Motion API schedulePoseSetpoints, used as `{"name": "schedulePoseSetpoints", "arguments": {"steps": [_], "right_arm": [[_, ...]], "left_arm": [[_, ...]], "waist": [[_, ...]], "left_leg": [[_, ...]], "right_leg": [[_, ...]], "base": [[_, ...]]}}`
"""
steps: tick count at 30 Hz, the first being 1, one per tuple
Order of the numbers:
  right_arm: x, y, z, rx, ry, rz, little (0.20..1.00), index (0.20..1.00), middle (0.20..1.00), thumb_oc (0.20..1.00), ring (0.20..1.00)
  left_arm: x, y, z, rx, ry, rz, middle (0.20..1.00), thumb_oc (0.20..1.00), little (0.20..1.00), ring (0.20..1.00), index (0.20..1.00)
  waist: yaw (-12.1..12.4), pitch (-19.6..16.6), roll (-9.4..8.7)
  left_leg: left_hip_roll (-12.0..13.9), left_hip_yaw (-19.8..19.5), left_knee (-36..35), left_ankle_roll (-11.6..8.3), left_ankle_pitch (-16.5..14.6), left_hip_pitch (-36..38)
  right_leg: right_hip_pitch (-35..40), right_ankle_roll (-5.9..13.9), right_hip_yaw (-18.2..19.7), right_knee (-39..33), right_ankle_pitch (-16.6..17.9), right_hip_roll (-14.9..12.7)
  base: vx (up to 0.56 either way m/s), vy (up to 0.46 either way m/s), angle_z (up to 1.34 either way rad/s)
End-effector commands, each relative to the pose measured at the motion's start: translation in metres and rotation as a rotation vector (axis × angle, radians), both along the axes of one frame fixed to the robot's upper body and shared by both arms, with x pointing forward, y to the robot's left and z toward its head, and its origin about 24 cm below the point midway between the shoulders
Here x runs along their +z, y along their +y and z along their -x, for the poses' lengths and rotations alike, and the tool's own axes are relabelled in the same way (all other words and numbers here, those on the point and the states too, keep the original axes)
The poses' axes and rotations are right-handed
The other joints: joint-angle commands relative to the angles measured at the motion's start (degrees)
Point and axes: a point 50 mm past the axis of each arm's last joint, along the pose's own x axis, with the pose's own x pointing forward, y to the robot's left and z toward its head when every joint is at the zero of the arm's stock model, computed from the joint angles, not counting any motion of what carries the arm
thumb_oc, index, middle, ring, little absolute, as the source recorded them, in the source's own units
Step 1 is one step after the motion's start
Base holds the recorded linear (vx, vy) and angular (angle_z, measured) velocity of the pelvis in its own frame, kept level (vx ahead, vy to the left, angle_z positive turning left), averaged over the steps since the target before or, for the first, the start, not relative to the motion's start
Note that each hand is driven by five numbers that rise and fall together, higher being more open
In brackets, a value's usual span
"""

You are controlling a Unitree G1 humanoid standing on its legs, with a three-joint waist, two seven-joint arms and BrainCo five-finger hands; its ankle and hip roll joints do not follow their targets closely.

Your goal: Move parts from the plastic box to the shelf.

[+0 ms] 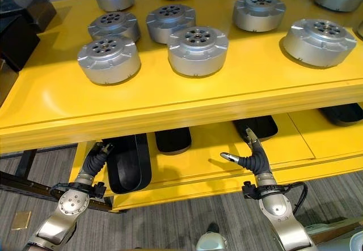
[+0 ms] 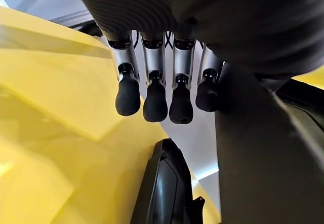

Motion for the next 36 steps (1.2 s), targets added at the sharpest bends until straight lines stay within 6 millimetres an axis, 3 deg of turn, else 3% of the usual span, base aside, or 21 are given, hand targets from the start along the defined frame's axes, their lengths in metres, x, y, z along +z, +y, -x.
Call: {"name": "schedulePoseSetpoints", "arguments": {"steps": [1,4,5,6,7,9,14,23,36], "right_arm": [[0.027,0.017,-0.015,0.072,-0.170,-0.008,1.000,1.000,1.000,1.000,1.000],[0.031,0.020,-0.018,0.066,-0.211,0.014,1.000,1.000,1.000,1.000,1.000],[0.032,0.020,-0.019,0.065,-0.217,0.013,1.000,1.000,1.000,1.000,1.000],[0.039,0.016,-0.017,0.058,-0.241,0.016,1.000,1.000,1.000,1.000,1.000],[0.040,0.015,-0.016,0.054,-0.248,0.018,1.000,1.000,1.000,1.000,1.000],[0.045,0.009,-0.014,0.050,-0.270,0.011,1.000,1.000,1.000,1.000,1.000],[0.044,0.008,-0.019,0.030,-0.266,0.000,1.000,1.000,1.000,1.000,1.000],[0.043,0.012,-0.019,0.072,-0.258,0.101,1.000,1.000,1.000,1.000,1.000],[0.049,0.003,-0.016,0.040,-0.287,0.090,1.000,1.000,1.000,1.000,1.000]], "left_arm": [[0.028,0.019,-0.010,0.074,-0.137,0.005,0.200,0.200,0.200,0.200,0.200],[0.028,0.016,-0.010,0.070,-0.140,0.022,0.200,0.200,0.200,0.200,0.200],[0.027,0.015,-0.009,0.070,-0.136,0.023,0.200,0.200,0.200,0.200,0.200],[0.025,0.015,-0.006,0.064,-0.123,0.023,0.200,0.200,0.200,0.200,0.200],[0.025,0.015,-0.006,0.059,-0.124,0.020,0.200,0.200,0.200,0.200,0.200],[0.024,0.015,-0.004,0.040,-0.129,-0.008,0.200,0.200,0.200,0.200,0.200],[0.028,0.005,-0.012,-0.028,-0.148,-0.074,0.200,0.200,0.200,0.200,0.200],[0.024,0.015,-0.005,0.025,-0.123,-0.089,0.200,0.200,0.200,0.200,0.200],[0.023,0.035,0.004,0.089,-0.111,-0.206,0.200,0.200,0.200,0.200,0.200]], "waist": [[-0.65,1.25,-3.24],[0.19,2.53,-2.99],[0.09,2.66,-2.88],[-0.52,2.22,-2.62],[-0.51,2.11,-2.57],[-0.49,1.67,-2.07],[-1.65,1.01,-0.73],[0.02,0.66,-2.66],[1.32,1.04,-3.93]], "left_leg": [[-6.23,1.16,7.59,2.40,-9.95,-6.23],[-3.47,-1.17,13.76,1.28,-8.85,-9.24],[-2.20,-1.28,14.40,0.78,-8.18,-9.24],[1.14,-2.26,12.26,-0.59,-5.49,-6.92],[1.43,-3.13,11.96,-0.88,-4.91,-6.61],[1.39,-6.71,10.54,-1.54,-3.89,-5.73],[-0.08,-5.27,5.75,-1.23,-6.21,-2.74],[-1.30,-6.45,3.83,-0.89,-8.52,-1.81],[-1.24,-6.88,3.85,-1.05,-8.16,-2.84]], "right_leg": [[2.31,-0.63,2.06,3.57,-6.04,1.72],[1.61,-1.71,3.16,5.28,-7.48,1.62],[1.33,-1.99,3.34,5.75,-7.82,1.62],[-0.07,-2.22,4.02,7.88,-8.70,0.86],[-0.43,-2.25,4.42,8.37,-8.86,0.66],[-2.00,-2.05,6.10,10.49,-9.47,-0.13],[-1.71,0.59,6.64,10.48,-7.58,-2.60],[0.19,1.84,6.56,6.90,-5.70,-2.34],[0.83,2.20,6.16,5.65,-5.14,-1.77]], "base": [[-0.14,-0.104,0.06],[-0.10,-0.025,0.00],[-0.02,0.203,-0.13],[-0.01,0.241,-0.17],[0.01,0.327,-0.24],[0.05,0.313,-0.26],[0.09,0.328,-0.09],[0.04,0.042,0.07],[0.01,-0.019,0.03]]}}
